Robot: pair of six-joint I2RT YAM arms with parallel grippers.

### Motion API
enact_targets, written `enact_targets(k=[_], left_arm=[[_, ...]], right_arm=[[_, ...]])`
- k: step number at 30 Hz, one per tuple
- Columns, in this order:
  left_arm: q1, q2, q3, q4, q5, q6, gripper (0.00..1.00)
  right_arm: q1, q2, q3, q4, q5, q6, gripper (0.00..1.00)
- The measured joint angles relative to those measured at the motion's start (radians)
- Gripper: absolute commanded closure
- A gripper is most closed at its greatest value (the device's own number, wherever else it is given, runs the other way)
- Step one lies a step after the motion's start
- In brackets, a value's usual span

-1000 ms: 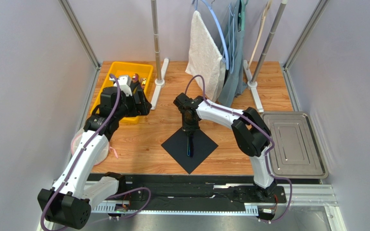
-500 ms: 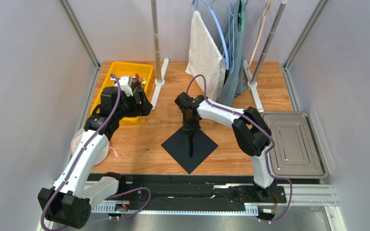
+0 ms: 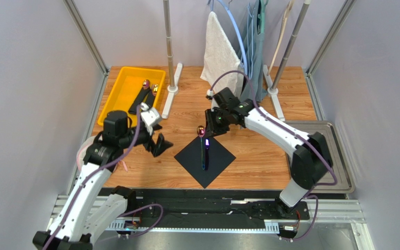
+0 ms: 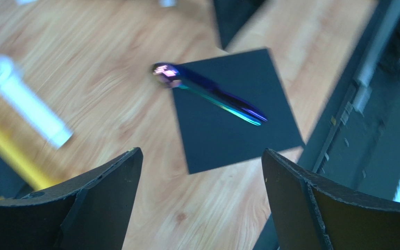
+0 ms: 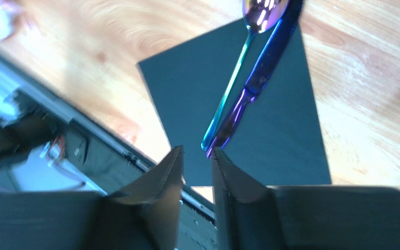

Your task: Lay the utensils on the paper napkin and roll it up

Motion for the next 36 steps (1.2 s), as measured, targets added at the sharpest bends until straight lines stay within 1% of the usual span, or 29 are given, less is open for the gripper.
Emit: enact_targets(k=[1, 2, 5, 6, 9, 11, 12, 15, 17, 20, 22, 26, 30, 36], left_arm=[[-0.036, -0.027, -0.022, -0.01, 0.019, 0.049, 0.12], [-0.098, -0.056, -0.045, -0.023, 0.031, 0.105, 0.13], [-0.29, -0.072, -0.094, -0.042, 0.035, 0.234, 0.23], [-0.354, -0.061, -0.108, -0.045, 0.026, 0.271, 0.3], [-0.514, 0.008, -0.141, -0.037, -0.008, 0.352, 0.38], [-0.626, 0.075, -0.166, -0.003, -0.071, 0.389, 0.41], [-0.676, 0.104, -0.181, 0.021, -0.102, 0.398, 0.45], [-0.818, 0.192, -0.229, 0.1, -0.21, 0.422, 0.48], [-0.874, 0.247, -0.243, 0.144, -0.261, 0.43, 0.48], [-0.925, 0.328, -0.249, 0.217, -0.319, 0.434, 0.49], [-0.942, 0.375, -0.249, 0.266, -0.343, 0.434, 0.51], [-0.967, 0.444, -0.253, 0.34, -0.38, 0.436, 0.51], [-0.983, 0.501, -0.253, 0.38, -0.386, 0.438, 0.52], [-0.986, 0.556, -0.256, 0.431, -0.385, 0.439, 0.56]], right_arm=[[-0.018, -0.042, -0.04, 0.021, -0.043, -0.027, 0.57], [-0.035, -0.076, -0.083, 0.039, -0.079, -0.055, 0.54], [-0.063, -0.134, -0.193, 0.066, -0.169, -0.141, 0.45], [-0.063, -0.143, -0.229, 0.066, -0.204, -0.173, 0.44], [-0.054, -0.166, -0.313, 0.065, -0.274, -0.243, 0.44], [-0.052, -0.185, -0.349, 0.064, -0.306, -0.274, 0.46], [-0.053, -0.193, -0.362, 0.063, -0.317, -0.286, 0.47], [-0.066, -0.206, -0.374, 0.068, -0.338, -0.306, 0.51], [-0.08, -0.204, -0.374, 0.076, -0.352, -0.311, 0.52], [-0.097, -0.193, -0.373, 0.082, -0.369, -0.313, 0.53], [-0.103, -0.17, -0.373, 0.082, -0.379, -0.313, 0.54], [-0.106, -0.136, -0.373, 0.082, -0.389, -0.312, 0.55], [-0.109, -0.127, -0.37, 0.082, -0.39, -0.311, 0.55], [-0.126, -0.127, -0.368, 0.082, -0.39, -0.303, 0.55]])
